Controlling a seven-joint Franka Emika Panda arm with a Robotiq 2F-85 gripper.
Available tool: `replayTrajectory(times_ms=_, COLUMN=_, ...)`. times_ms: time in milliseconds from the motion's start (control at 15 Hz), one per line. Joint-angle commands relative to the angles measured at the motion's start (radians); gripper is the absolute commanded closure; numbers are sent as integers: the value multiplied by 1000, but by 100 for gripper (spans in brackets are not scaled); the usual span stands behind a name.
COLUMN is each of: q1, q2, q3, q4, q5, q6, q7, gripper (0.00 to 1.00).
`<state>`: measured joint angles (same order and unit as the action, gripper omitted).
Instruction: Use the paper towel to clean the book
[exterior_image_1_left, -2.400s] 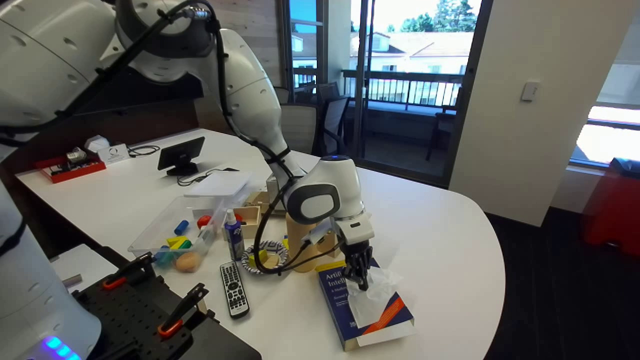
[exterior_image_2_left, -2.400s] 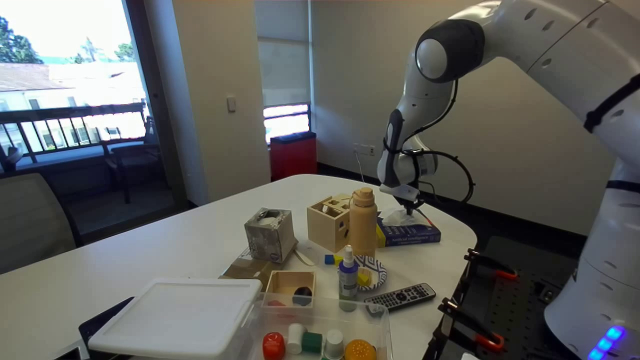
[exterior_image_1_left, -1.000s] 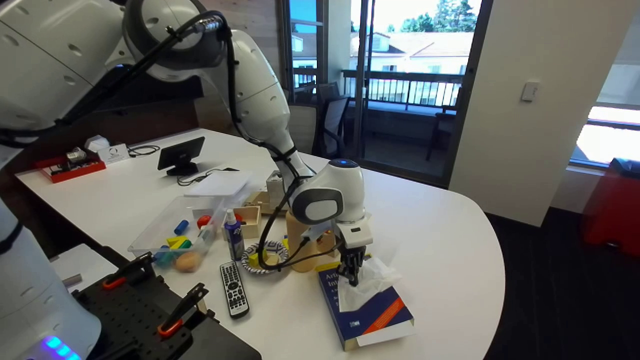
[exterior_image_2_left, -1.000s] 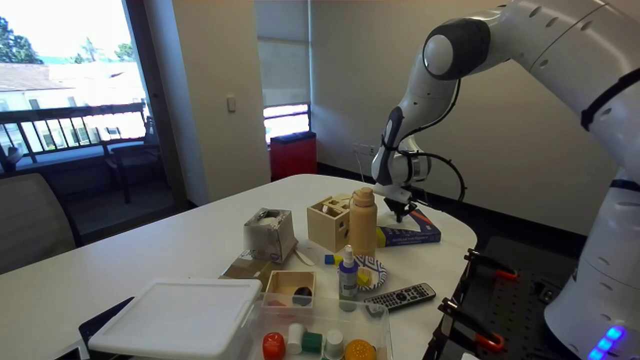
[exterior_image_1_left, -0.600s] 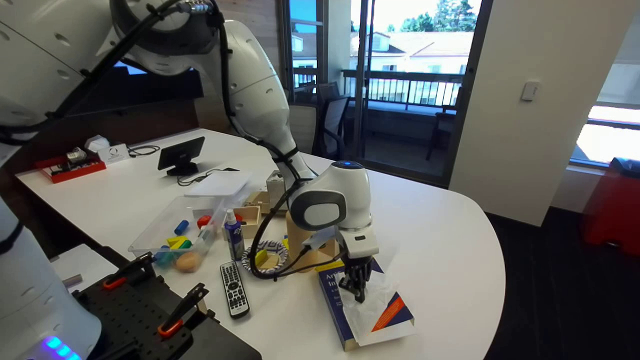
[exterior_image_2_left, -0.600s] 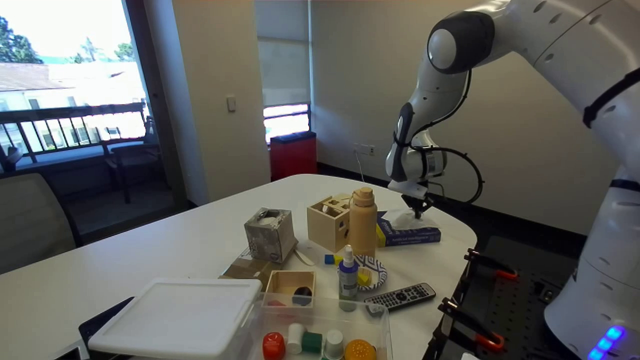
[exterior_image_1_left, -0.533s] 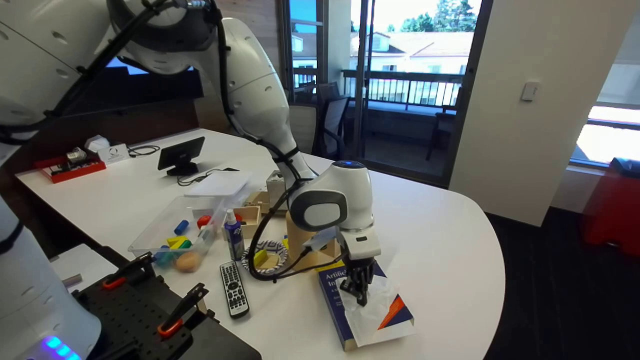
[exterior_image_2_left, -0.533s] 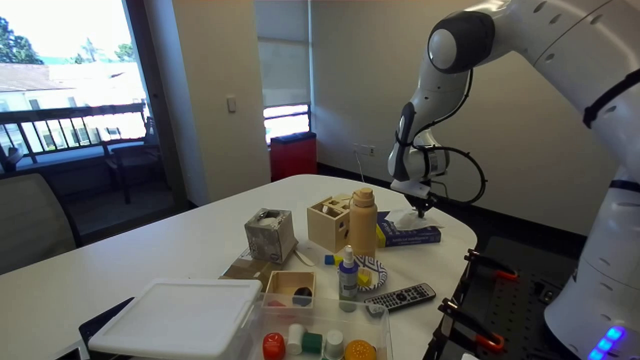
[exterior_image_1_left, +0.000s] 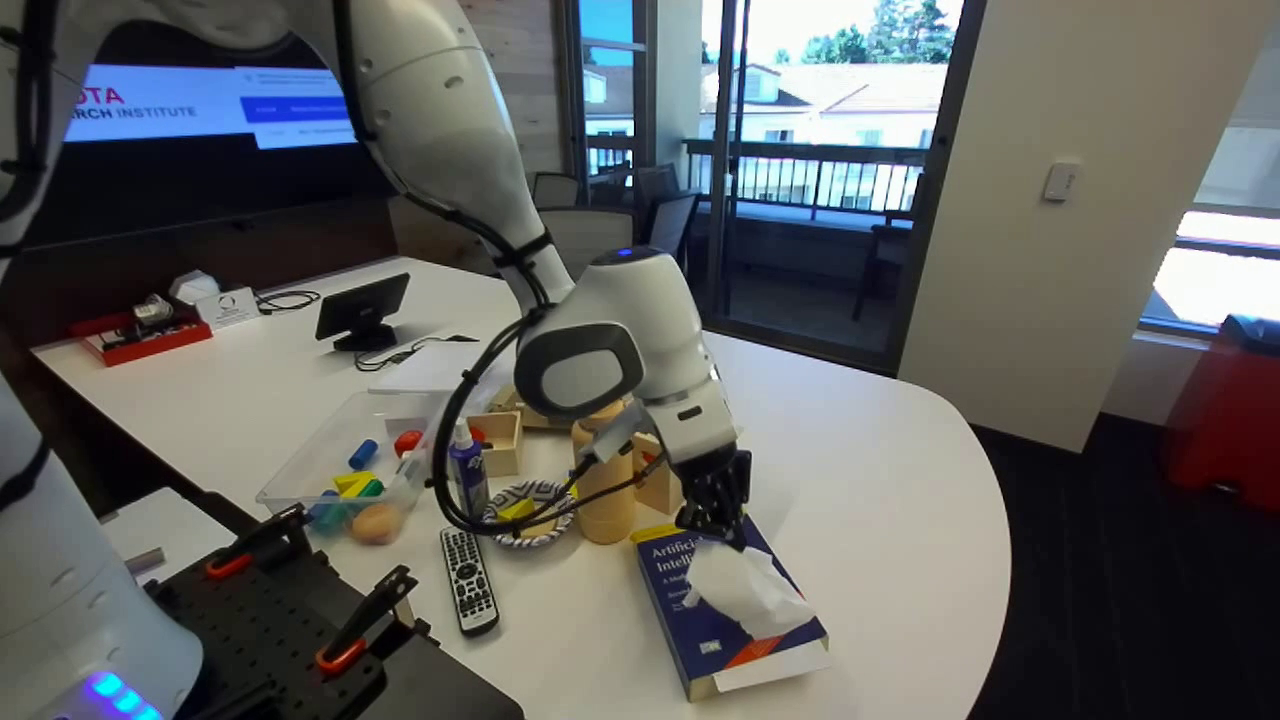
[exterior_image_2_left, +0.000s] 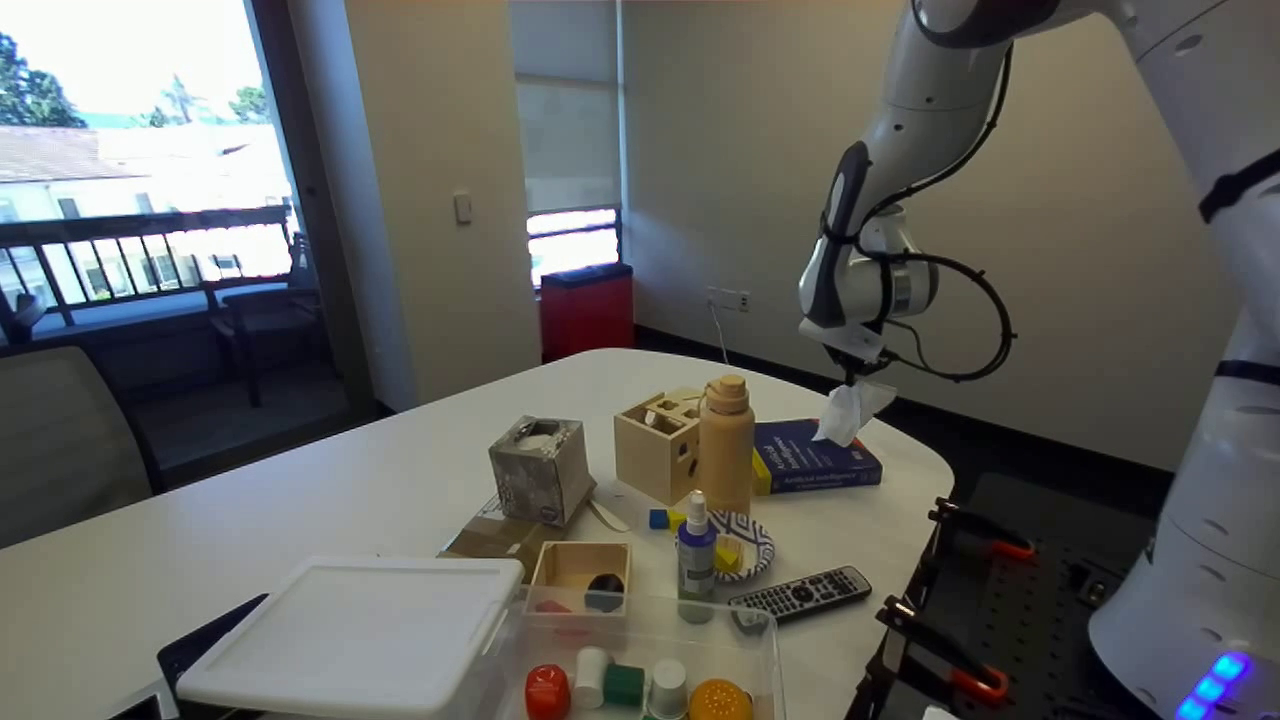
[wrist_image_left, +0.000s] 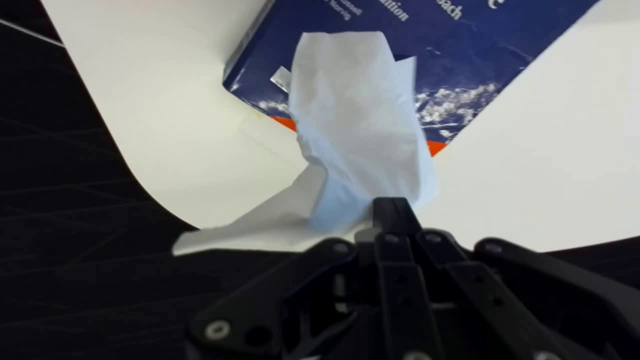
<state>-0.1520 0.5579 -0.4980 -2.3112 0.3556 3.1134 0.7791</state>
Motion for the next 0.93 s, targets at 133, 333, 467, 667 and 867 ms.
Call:
replayTrajectory(times_ms=133, q1=190, q2=-294, q3=-66, q4=-302, q5=-26, q6=308, q7=-112, gripper=100)
replayTrajectory(times_ms=333, q1=420, q2=-372, q3=-206, q4=-297, q5=97, q6=355, q7=-282, gripper=100)
replayTrajectory(times_ms=467, q1=576, q2=-380, q3=-292, q4=-266, q5=203, q6=368, q7=-409, gripper=100)
replayTrajectory(times_ms=667, q1=825, q2=-383, q3=-443, q4=-174, q5=310, q6=362, q7=-568, gripper=100)
replayTrajectory(times_ms=867, q1=1043, q2=-388, q3=-527, q4=-145, q5=316, q6=357, q7=-659, gripper=100)
